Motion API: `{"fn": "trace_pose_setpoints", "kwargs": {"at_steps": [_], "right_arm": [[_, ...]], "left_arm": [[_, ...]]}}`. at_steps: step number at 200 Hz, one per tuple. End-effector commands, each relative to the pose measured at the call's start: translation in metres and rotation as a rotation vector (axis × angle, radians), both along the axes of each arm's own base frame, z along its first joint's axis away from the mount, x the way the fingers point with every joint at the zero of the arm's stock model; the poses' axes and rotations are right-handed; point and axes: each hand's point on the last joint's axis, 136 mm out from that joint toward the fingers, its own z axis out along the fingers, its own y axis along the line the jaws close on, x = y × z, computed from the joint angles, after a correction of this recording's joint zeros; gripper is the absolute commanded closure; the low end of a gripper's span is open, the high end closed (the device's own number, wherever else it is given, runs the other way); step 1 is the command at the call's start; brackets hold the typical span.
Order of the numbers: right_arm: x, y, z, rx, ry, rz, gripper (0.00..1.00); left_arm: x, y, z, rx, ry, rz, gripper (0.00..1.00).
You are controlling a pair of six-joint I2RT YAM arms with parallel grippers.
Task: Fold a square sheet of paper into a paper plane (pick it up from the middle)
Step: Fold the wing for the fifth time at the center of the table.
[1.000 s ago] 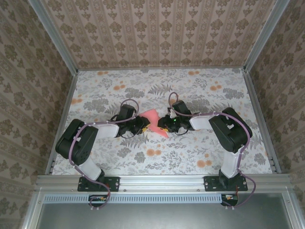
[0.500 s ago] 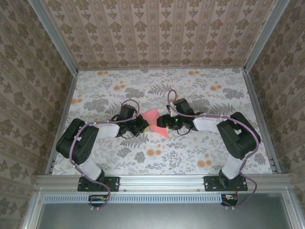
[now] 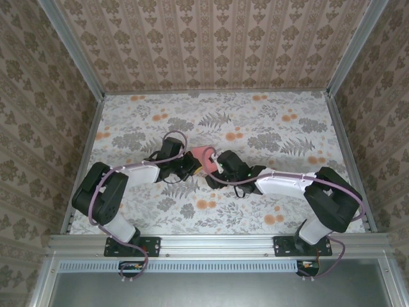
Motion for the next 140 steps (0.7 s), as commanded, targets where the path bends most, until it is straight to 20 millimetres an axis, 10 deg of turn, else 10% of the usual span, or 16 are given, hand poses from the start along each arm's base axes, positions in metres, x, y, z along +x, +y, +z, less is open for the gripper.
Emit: {"fn": "trace_pose_setpoints", "kwargs": {"at_steps": [1,140], "right_arm": [[0.011,-0.006,-0.005,-0.137,-0.115,-0.012,0.38],[0.026,0.013,-0.035,-0.318,-0.251,-0.041,0.56]], "left_arm": [[0.001,-0.005,0.016,-0.022,-0.003,0.002,0.99],[-0.002,-0.006,0.013,-0.025,0.011,0.001,0.99]]}}
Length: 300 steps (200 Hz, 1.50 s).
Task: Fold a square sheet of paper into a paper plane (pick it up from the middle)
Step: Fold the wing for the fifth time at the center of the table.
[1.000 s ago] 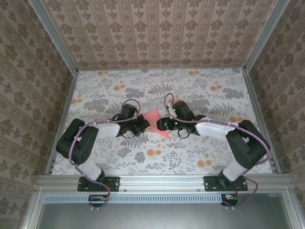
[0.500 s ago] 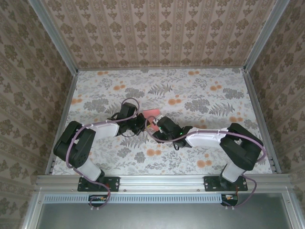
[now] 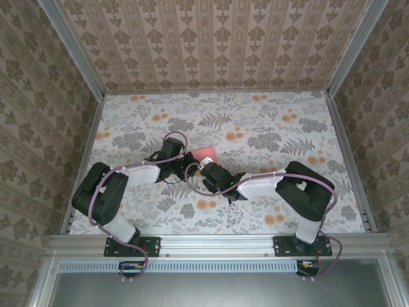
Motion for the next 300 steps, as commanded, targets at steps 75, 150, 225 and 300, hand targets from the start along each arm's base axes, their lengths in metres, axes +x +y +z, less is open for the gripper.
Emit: {"fn": "trace_pose_setpoints", "kwargs": {"at_steps": [75,150,225,300], "right_arm": [[0.008,-0.002,0.004,-0.051,-0.074,-0.007,0.77],[-0.005,0.009,0.006,0.051,0.027,0.043,0.93],[-0.012,0.017,0.021,0.360,0.222,0.025,0.99],[-0.016,0.026,0.015,0.571,0.405,0.020,1.00]], "left_arm": [[0.001,0.001,0.014,-0.020,0.001,0.015,0.93],[0.004,0.037,0.021,0.027,-0.024,0.076,0.61],[-0.005,0.071,0.023,0.030,-0.075,0.146,0.44],[-0.006,0.051,0.026,-0.035,-0.152,0.058,0.55]]}}
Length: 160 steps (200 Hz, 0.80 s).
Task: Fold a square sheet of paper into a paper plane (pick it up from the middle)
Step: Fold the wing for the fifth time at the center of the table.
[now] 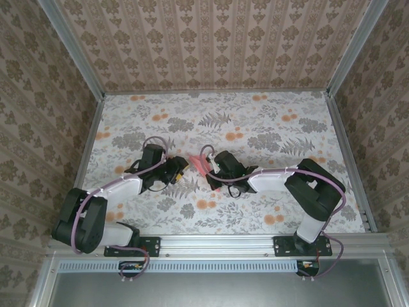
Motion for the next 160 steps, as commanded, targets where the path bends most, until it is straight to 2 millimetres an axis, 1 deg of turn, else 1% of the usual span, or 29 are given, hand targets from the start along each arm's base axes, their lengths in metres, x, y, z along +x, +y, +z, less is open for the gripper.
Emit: {"fn": "trace_pose_setpoints", "kwargs": {"at_steps": [1,16,18,20,77,141,160], "right_arm": [[-0.007,0.010,0.001,0.117,0.086,0.018,1.00],[-0.007,0.012,-0.001,0.145,0.115,0.017,1.00],[-0.007,0.012,-0.002,0.147,0.119,0.016,1.00],[-0.007,0.012,-0.001,0.151,0.121,0.017,1.00],[-0.010,0.017,-0.011,0.192,0.203,0.024,0.99],[-0.011,0.014,-0.021,0.205,0.268,0.016,0.96],[-0.012,0.013,-0.024,0.205,0.293,0.014,0.95]], "left_arm": [[0.004,-0.011,0.006,-0.034,-0.068,-0.054,0.56],[0.005,-0.013,0.003,-0.043,-0.066,-0.057,0.58],[0.000,-0.019,0.002,-0.045,-0.064,-0.080,0.58],[-0.001,-0.021,0.002,-0.047,-0.062,-0.086,0.58],[-0.001,-0.043,-0.007,-0.090,-0.051,-0.134,0.66],[-0.001,-0.050,-0.016,-0.086,-0.036,-0.147,0.71],[0.001,-0.052,-0.015,-0.093,-0.043,-0.150,0.72]]}}
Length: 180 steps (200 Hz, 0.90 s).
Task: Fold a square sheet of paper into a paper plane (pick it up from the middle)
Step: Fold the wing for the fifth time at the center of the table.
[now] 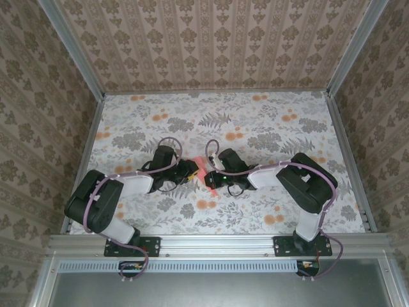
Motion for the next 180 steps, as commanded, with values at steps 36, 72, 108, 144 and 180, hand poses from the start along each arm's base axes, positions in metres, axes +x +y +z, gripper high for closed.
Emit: {"fn": "trace_pose_setpoints", "kwargs": {"at_steps": [36,72,108,144,180], "right_arm": [[-0.003,0.002,-0.011,0.030,0.097,-0.001,0.94],[-0.001,-0.002,-0.013,0.050,0.133,-0.032,0.94],[0.003,-0.005,-0.010,0.111,0.179,-0.076,0.97],[0.006,-0.004,-0.004,0.166,0.219,-0.108,0.98],[0.007,-0.006,-0.006,0.183,0.253,-0.133,0.98]], "left_arm": [[0.006,-0.012,0.003,-0.031,-0.017,-0.025,0.75],[0.007,-0.013,0.002,-0.033,-0.023,-0.031,0.76],[0.006,-0.012,0.002,-0.030,-0.031,-0.031,0.77],[0.004,-0.014,0.000,-0.034,-0.036,-0.035,0.78],[0.007,-0.017,-0.001,-0.041,-0.041,-0.043,0.79]]}}
